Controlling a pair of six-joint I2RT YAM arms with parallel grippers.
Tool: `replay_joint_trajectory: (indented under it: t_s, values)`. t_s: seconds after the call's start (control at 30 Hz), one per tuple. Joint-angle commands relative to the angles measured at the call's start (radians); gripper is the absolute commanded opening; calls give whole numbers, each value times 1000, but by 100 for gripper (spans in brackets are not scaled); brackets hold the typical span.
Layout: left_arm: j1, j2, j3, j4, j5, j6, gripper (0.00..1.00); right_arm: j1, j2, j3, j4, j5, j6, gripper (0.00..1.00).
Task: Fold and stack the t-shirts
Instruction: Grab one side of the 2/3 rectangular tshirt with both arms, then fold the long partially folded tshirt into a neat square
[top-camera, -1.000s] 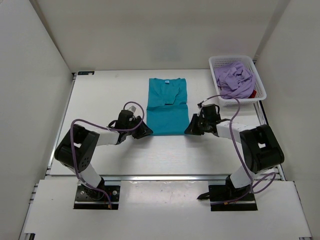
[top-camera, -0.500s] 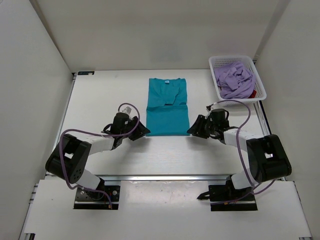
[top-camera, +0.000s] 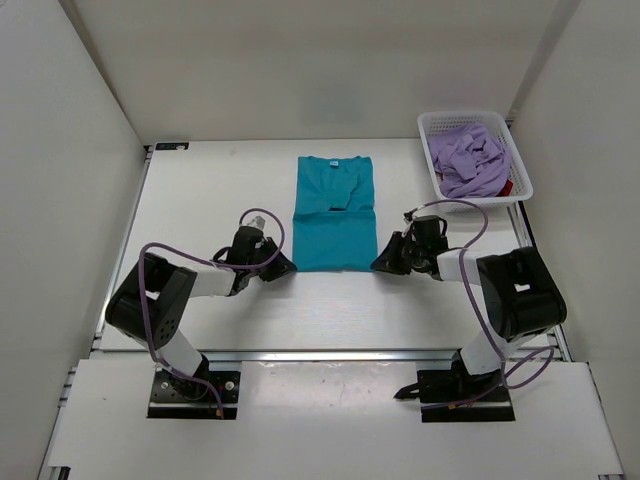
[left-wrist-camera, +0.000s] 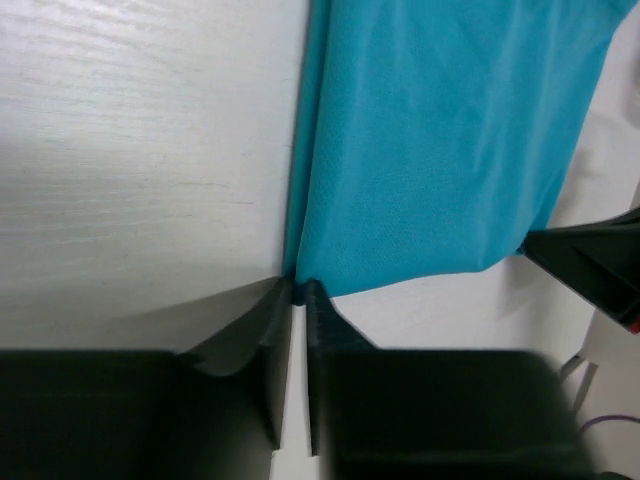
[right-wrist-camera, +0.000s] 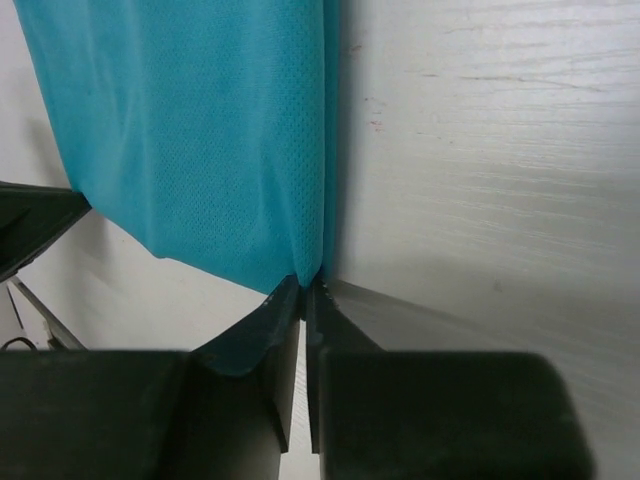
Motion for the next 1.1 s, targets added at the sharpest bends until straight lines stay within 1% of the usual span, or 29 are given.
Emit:
replay_joint_trajectory:
  t_s: [0.0, 0.03, 0.07, 0.13, 0.17, 0.27, 0.3, 0.37, 0.4, 0.43, 0.47, 0.5, 0.57, 0.63, 0.67, 0.7, 0.73, 0.77, 0.8, 0.83, 0.87, 0.9, 0.93, 0.97, 1.0, 1.03, 1.07]
  values:
    - [-1, 0, -12, -15, -53, -1, 13, 20, -6, 33, 26, 25, -1, 0]
    - [-3, -9, -12, -21, -62, 11, 4, 29, -9, 39, 19, 37, -1, 0]
    - [-16, -29, -14, -33, -79, 17, 1, 25, -19, 36, 5, 43, -1, 0]
    - [-30, -107, -29, -76, -107, 31, 0, 42, -59, 8, -1, 56, 5, 0]
    - [-35, -126, -35, -88, -99, 33, 0, 49, -90, -18, -10, 65, 10, 0]
    - [-47, -257, -122, -162, -78, 39, 0, 106, -205, -107, -64, 126, 22, 0]
    - [-52, -326, -164, -180, -56, 45, 0, 127, -263, -139, -91, 137, 31, 0]
    - [-91, -493, -234, -284, -72, 60, 0, 228, -363, -183, -170, 216, 38, 0]
    - [-117, -544, -277, -346, -78, 54, 0, 265, -433, -208, -241, 277, 59, 0]
    - [-134, -637, -323, -418, -61, 56, 0, 319, -498, -217, -291, 292, 76, 0]
    - [-141, -754, -352, -503, -65, 48, 0, 365, -529, -226, -306, 293, 103, 0]
    - [-156, -813, -359, -547, -78, 41, 0, 403, -581, -230, -343, 304, 126, 0]
    - [-151, -1024, -316, -698, -82, 36, 0, 433, -635, -204, -395, 313, 142, 0]
    - [-102, -1072, -235, -743, -75, 34, 0, 412, -639, -136, -440, 310, 102, 0]
    - [-87, -1045, -171, -733, -76, 45, 0, 381, -617, -74, -446, 295, 78, 0]
    - [-84, -1023, -140, -716, -67, 62, 0, 358, -604, -9, -469, 284, 33, 0]
    - [-67, -956, -89, -669, -55, 70, 0, 343, -566, 31, -465, 277, 19, 0]
    - [-47, -875, -40, -624, -26, 83, 0, 312, -541, 112, -471, 264, -22, 1]
    - [6, -832, -12, -590, 28, 100, 0, 283, -486, 187, -472, 254, -57, 0]
    - [60, -748, 32, -538, 60, 102, 0, 263, -413, 262, -471, 243, -76, 0]
    - [91, -665, 73, -483, 65, 99, 0, 220, -344, 299, -466, 228, -102, 0]
    - [134, -623, 104, -439, 86, 96, 0, 179, -304, 376, -458, 188, -122, 0]
    - [170, -548, 156, -431, 88, 93, 0, 153, -217, 458, -455, 166, -134, 0]
    - [189, -470, 208, -402, 74, 97, 0, 139, -138, 503, -469, 160, -148, 0]
    - [200, -397, 257, -380, 50, 96, 0, 116, -94, 578, -461, 157, -159, 0]
    - [217, -362, 285, -374, 51, 91, 0, 102, -7, 674, -480, 127, -162, 0]
    - [226, -271, 357, -381, 48, 97, 0, 79, 82, 718, -497, 110, -166, 0]
